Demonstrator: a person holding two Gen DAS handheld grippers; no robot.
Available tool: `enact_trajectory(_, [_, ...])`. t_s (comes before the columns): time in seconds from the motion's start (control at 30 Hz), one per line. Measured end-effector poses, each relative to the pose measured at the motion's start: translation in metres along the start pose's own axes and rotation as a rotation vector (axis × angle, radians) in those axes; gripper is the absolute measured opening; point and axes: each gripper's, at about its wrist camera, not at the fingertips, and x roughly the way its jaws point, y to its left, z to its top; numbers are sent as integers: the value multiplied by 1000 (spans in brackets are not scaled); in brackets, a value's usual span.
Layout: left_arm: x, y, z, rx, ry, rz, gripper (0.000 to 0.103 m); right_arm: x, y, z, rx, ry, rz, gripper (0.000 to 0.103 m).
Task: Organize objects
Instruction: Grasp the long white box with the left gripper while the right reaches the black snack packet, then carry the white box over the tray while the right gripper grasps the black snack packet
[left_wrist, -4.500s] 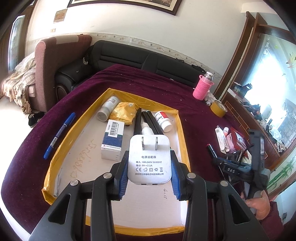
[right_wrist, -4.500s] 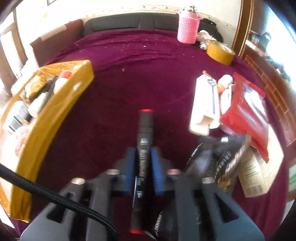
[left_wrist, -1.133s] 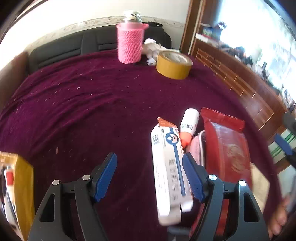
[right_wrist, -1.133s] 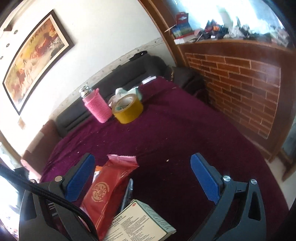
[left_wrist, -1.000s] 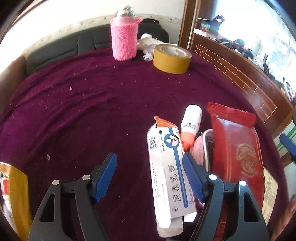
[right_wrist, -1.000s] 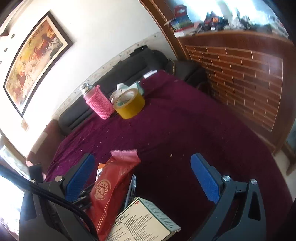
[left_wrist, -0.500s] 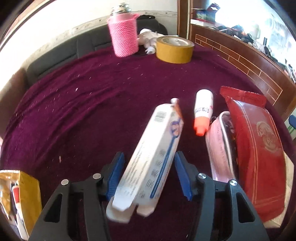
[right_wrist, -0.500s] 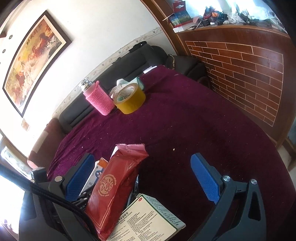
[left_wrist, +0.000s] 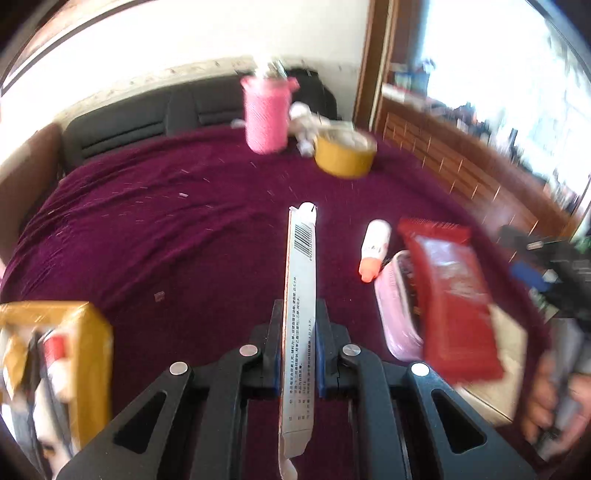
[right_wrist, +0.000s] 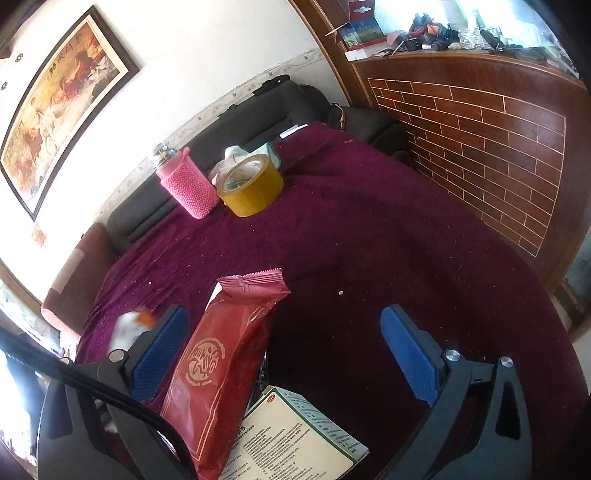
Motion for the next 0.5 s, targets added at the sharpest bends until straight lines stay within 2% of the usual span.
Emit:
enact_trajectory(0.17, [-92,40,-26,-98,-133,-7,11,-9,10,-3,-58,-62,-49,103])
enact_trajectory(0.23, [-125,56,-41,-122,-188,19,11,-20,20,-6,-101,-129,-79,103])
enact_trajectory(0.3, [-150,71,-53,-145,-228,40,11,-40,33,-13,-148,-237,-165,103])
enact_trajectory(0.33, [-158,76,-58,-152,-237,52,11,-49,38,-16,-151,-250,-201,103])
enact_trajectory(0.37, [-164,83,-61,-160,-247,66,11,-61,43,-20,-143,-238,-189,103])
enact_trajectory(0.43, [-174,95,-69,-183,-259,89,11,-83,54,-36,-130,-165,-59,103])
enact_trajectory(0.5, [-177,109,-76,-215,-259,83,11,-98,70,-59,-158,-37,87,103])
